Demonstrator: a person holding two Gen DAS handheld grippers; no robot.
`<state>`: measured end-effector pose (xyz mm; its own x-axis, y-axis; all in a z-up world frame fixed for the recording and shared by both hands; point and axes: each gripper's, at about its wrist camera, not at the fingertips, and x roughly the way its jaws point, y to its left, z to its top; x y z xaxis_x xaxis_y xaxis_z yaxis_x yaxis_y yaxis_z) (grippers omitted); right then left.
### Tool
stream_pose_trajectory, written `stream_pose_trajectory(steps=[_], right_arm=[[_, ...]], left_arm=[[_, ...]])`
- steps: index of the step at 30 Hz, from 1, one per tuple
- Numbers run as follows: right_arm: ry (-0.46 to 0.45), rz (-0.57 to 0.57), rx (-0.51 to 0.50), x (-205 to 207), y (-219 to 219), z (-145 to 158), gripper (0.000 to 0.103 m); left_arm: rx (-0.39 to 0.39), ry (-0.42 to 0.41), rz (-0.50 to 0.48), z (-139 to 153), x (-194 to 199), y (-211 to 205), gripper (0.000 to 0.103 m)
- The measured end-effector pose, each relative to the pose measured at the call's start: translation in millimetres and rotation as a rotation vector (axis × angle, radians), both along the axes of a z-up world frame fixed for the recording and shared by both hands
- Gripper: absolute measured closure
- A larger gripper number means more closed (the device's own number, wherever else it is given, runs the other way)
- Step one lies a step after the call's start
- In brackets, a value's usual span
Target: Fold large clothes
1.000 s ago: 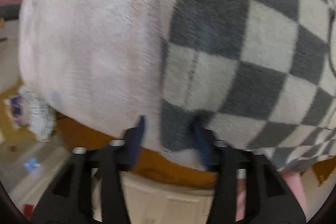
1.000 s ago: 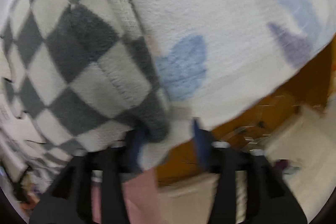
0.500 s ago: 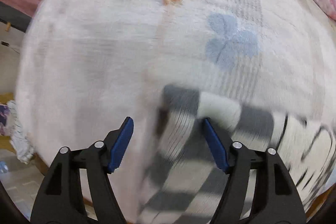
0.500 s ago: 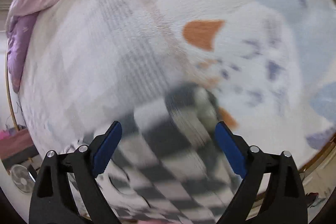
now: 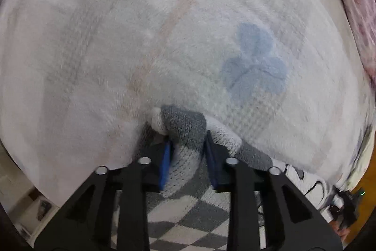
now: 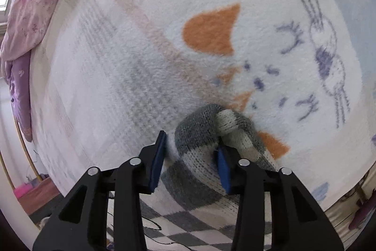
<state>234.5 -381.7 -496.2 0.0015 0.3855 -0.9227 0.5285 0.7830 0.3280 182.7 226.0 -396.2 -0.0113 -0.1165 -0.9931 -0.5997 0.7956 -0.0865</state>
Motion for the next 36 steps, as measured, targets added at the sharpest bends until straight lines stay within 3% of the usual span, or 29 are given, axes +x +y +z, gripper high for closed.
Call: stream_pose_trajectory(steps=[2,5,9,12,17,23,27,29,32,33,34,35,36], right_arm=[[-0.029,-0.019,-0.017,0,5,23,0.069],[-0.069,-0.060,-0.027,-7,-1,44,0.075],[-0.041,-0.092,-0.021,7,8,51,0.078],[-0.066,-0.062,-0.046,13,24,55,0.079],[-0.120,-0.074,-0.057,28,39,75,0.082],[-0.218,-0.053,-0.048,82,54,106,0.082],[-0.277,-0.033,-0.043,145,65,112,0.082],[-0.261,-0.031,-0.043,172,71,98,0.079],[-0.128,0.081,-0.068,191,77,69,0.065],[-0.109,0.109,-0.069,189,78,66,0.055],[-0.107,0.132,-0.063,185,78,67,0.037],[-0.118,0.156,-0.075,175,77,75,0.029],[-0.141,0.177,-0.102,164,75,84,0.022]], left_arm=[[0.030,-0.025,-0.048,19,7,-12,0.082],[0.005,-0.086,-0.036,44,11,-11,0.083],[-0.022,-0.131,-0.025,74,13,5,0.083],[-0.001,-0.151,-0.062,65,-3,27,0.084],[-0.023,-0.215,-0.019,73,-4,42,0.084],[-0.003,-0.321,-0.050,104,50,40,0.084],[0.033,-0.345,-0.079,99,98,42,0.083],[0.035,-0.323,-0.108,82,120,41,0.081],[0.081,-0.202,-0.145,48,130,38,0.072],[0.143,-0.142,-0.177,39,126,36,0.070],[0.150,-0.108,-0.193,35,120,35,0.065],[0.139,-0.097,-0.198,33,114,35,0.059],[0.115,-0.078,-0.203,30,100,35,0.045]])
